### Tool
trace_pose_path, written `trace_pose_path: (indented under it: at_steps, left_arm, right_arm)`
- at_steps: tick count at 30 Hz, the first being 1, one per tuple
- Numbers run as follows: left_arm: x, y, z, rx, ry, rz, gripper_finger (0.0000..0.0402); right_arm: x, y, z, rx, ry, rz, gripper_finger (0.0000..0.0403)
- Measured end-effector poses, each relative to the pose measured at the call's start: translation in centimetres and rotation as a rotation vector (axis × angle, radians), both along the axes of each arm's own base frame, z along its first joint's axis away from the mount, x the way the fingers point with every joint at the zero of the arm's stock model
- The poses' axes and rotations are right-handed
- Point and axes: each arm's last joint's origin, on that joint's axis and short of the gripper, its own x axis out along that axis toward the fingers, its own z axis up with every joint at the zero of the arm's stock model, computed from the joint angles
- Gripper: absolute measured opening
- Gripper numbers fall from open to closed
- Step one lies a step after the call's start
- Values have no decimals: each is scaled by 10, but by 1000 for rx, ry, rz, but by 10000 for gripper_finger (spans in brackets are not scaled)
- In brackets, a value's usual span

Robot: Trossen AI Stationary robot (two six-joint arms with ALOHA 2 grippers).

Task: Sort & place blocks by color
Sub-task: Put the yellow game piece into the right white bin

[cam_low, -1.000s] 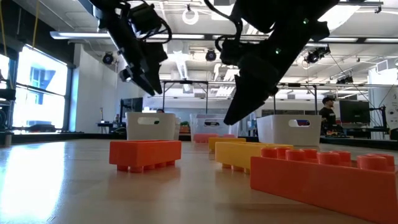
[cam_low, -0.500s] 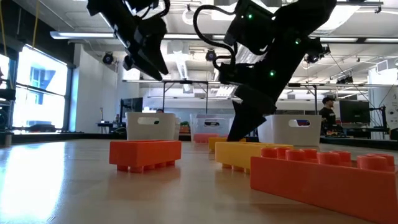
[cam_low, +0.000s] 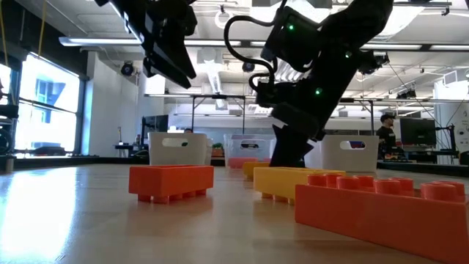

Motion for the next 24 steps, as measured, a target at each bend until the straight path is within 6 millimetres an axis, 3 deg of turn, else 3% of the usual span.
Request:
trace_pose_path:
  at_steps: [9,17,24]
  left_arm:
    - [1,-4,0,4,-1,8,184]
    - [1,-2,0,43,2,55,184]
    - [2,-1,2,63,-23,70,184]
  right_arm:
    - [-5,-1,7,-7,5,-29,113]
    - [-20,-12,44,-118,-32,-146,113]
    - [-47,-40,85,-274,-78,-402,113]
